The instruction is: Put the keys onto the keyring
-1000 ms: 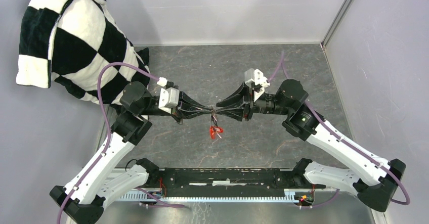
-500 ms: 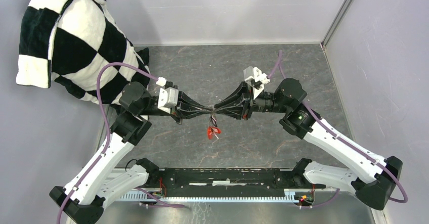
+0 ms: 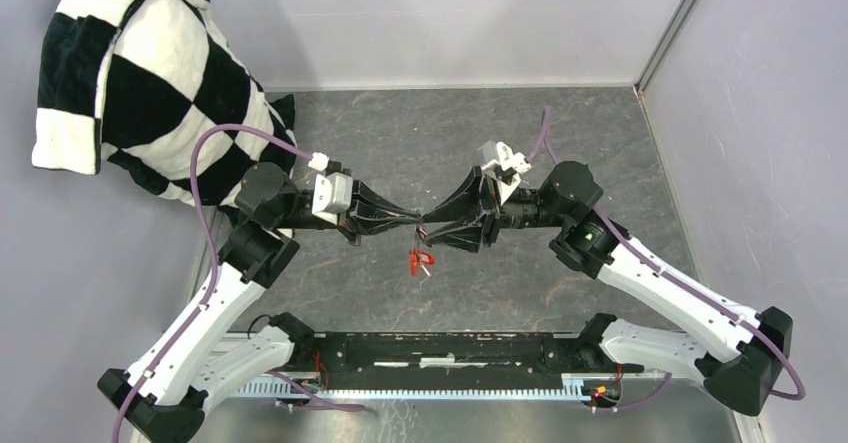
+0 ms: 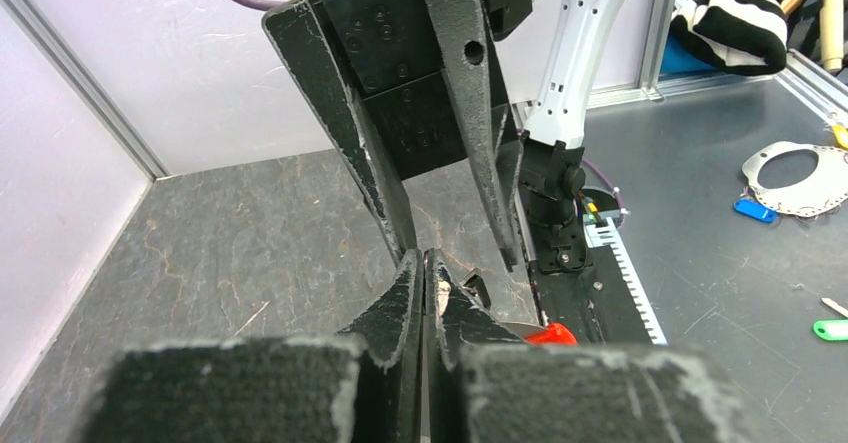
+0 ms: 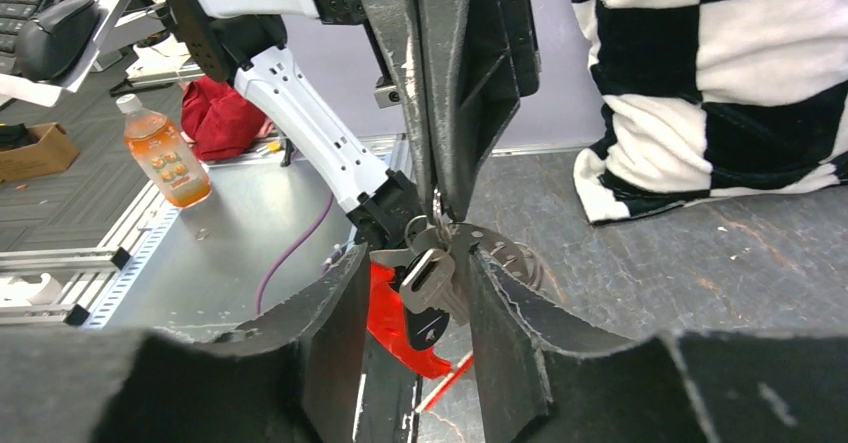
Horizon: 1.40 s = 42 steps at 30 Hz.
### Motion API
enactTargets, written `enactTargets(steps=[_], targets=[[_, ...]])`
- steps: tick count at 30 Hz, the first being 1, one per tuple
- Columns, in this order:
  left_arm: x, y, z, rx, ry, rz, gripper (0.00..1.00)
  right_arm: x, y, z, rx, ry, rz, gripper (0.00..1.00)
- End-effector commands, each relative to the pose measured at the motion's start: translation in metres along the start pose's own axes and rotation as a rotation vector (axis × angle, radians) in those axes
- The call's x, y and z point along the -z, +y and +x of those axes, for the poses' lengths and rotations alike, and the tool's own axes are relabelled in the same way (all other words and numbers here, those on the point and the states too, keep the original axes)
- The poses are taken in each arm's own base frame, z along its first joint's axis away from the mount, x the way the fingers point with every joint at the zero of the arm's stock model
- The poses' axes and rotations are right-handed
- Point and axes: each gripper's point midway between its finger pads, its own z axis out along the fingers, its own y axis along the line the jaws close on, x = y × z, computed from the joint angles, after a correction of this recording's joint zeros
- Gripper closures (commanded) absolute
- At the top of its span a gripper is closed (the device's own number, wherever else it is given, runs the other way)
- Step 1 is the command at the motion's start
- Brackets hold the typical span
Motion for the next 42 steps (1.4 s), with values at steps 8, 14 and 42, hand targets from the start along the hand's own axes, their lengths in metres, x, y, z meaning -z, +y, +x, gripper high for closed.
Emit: enactTargets(steps=[8, 14, 42], targets=[[0.002, 0.018, 0.0, -0.076, -0.001, -0.101, 0.98, 0.012, -0.019, 0.005, 0.028, 0.03, 0.169, 0.26], [0.007, 0.044, 0.013, -0.069, 0.029, -0.243, 0.98, 0.003, -0.03, 0.013, 0.095, 0.048, 0.323, 0.02], [0.032, 0.081, 0.056, -0.01, 0.178, -0.505, 0.57, 0.018, -0.088, 0.069, 0.22, 0.088, 0.776, 0.99]])
